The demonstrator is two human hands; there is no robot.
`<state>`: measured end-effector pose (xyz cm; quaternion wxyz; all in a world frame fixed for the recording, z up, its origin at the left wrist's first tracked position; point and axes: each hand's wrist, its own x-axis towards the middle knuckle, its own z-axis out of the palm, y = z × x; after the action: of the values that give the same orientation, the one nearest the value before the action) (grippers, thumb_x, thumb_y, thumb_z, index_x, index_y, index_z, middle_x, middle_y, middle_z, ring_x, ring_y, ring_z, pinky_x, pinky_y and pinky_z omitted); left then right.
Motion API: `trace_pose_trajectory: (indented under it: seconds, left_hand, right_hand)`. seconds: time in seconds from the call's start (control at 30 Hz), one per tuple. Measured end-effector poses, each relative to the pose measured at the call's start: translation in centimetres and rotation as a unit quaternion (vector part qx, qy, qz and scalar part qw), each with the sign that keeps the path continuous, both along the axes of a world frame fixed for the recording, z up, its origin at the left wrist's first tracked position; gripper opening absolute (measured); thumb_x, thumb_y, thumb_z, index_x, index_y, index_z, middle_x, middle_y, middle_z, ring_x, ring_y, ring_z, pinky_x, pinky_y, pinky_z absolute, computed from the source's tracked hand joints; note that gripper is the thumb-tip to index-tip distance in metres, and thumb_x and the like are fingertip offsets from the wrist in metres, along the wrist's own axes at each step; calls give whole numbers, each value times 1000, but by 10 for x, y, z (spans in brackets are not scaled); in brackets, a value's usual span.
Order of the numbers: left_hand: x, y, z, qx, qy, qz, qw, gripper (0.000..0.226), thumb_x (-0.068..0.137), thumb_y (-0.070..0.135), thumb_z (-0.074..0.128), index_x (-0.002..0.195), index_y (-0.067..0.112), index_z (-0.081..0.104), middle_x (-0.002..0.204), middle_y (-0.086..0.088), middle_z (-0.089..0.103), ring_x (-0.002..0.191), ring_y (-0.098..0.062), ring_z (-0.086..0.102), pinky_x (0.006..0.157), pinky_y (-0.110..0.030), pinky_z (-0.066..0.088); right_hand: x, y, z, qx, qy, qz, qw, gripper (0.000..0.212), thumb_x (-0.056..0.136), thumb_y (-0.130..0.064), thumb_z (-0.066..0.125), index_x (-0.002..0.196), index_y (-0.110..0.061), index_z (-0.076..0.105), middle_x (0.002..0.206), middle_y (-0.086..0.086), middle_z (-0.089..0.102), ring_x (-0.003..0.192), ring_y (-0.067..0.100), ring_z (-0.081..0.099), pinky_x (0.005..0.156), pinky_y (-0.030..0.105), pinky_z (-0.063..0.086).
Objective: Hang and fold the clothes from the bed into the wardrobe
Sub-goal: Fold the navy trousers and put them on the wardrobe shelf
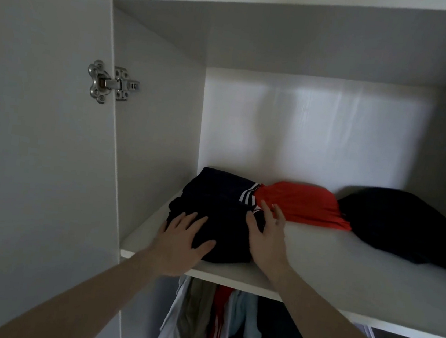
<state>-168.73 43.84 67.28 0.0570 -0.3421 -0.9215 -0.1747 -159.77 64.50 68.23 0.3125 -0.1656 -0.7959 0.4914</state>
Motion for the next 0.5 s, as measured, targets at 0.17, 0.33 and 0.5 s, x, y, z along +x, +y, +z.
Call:
trace_pose_trajectory:
  seconds: [0.17,0.33,0.5]
  left_hand:
    - [-22,-11,-14,-6,20,24,1000,85,86,83,15,161,45,12,171,13,6,158,-16,-2,128,-49,1]
    - [-6,-14,-10,-6,50,63,997,69,102,65,29,163,35,15,172,5,8,158,-23,1,128,-47,3]
    - [71,-61,-24,55,65,43,995,62,105,51,39,161,31,25,170,7,15,158,-20,6,128,-44,9]
  right_hand:
    - [-4,-12,-19,123,-86,67,986,66,106,-57,33,163,-24,25,168,0,27,153,19,26,126,43,23]
    - [3,-15,-11,108,-131,65,983,72,104,-65,28,164,-28,16,169,2,22,151,27,32,123,46,28]
    - [37,-26,-22,140,-108,82,981,78,103,-64,35,165,-26,8,172,1,8,156,23,20,122,39,24]
